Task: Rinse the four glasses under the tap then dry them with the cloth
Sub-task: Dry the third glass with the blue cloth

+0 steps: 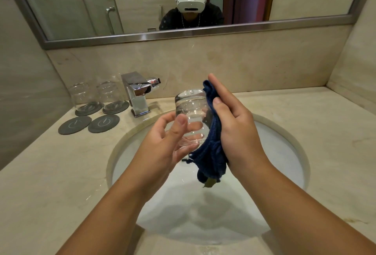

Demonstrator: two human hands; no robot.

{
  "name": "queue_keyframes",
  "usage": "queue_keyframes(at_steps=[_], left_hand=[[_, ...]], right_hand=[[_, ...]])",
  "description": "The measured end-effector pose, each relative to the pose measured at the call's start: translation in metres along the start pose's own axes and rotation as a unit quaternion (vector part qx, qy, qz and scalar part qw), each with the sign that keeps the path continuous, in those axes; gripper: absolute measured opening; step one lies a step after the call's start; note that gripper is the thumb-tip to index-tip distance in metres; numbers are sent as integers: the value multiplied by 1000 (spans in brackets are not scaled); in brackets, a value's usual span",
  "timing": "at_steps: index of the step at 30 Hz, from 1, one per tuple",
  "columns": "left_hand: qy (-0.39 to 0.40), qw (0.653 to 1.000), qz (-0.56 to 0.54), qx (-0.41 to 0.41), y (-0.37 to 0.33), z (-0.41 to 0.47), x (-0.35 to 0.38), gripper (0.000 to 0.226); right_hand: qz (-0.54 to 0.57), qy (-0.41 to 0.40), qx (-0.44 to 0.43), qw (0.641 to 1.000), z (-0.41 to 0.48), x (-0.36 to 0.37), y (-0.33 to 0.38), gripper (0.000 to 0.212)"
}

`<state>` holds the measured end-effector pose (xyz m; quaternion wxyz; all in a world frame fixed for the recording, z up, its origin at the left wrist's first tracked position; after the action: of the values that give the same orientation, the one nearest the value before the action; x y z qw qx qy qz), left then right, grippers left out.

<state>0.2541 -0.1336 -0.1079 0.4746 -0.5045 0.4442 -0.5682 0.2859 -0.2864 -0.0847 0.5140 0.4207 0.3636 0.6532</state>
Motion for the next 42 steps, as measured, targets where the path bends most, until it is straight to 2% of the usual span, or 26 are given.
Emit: queue_keyframes(at_steps=[3,8,11,14,17,21,24,28,31,34,36,39,42], left_hand=[[0,1000,30,2,3,3,1,64],[-31,999,38,-5,-1,5,-4,32],[-10,997,78,6,-3,2,-2,44],[3,994,105,42,-7,-1,-1,38],[12,998,51,33,-7,-1,-2,36],[47,998,-27,-19,-4,-2,2,54],[25,999,-13,-35,1,1,-2,72],[-17,996,82,-10,0,4,-7,50],[-31,998,53,-27,-3,3,-7,36],[-1,998,56,-28,-3,0,-2,59],[23,995,99,-2,-5,-2,1,51],[23,996,84,36,-9,-4,1,32],[30,999,3,29,-9,-3,0,46]], right_hand=[[-21,0,-23,999,-4,3,5,38],[-95,9,-74,993,-11,8,7,38],[-123,15,-104,987,-12,11,6,40],[-99,18,-95,990,-11,10,5,40],[-42,10,-57,997,-7,6,2,38],[55,6,21,998,-3,5,-1,36],[25,-5,8,1000,-3,4,-2,36],[-28,-12,-35,999,-7,3,4,37],[-87,4,-72,994,-11,6,7,38],[-140,26,-106,984,-11,11,6,40],[-128,27,-104,986,-10,10,6,40],[-72,13,-74,995,-7,6,6,38],[12,-6,-22,1000,-3,4,4,37]])
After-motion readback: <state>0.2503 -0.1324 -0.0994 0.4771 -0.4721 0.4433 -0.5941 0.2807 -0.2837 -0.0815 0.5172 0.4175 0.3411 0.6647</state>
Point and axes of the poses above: each hand's wrist, its own z-axis towards the middle knuckle, its own x-axis out of the palm, y = z × x, the point moved 5 cm from there along z, towards the middle knuckle, and after that the axes turned 1 degree about y, right-handed, at the moved point
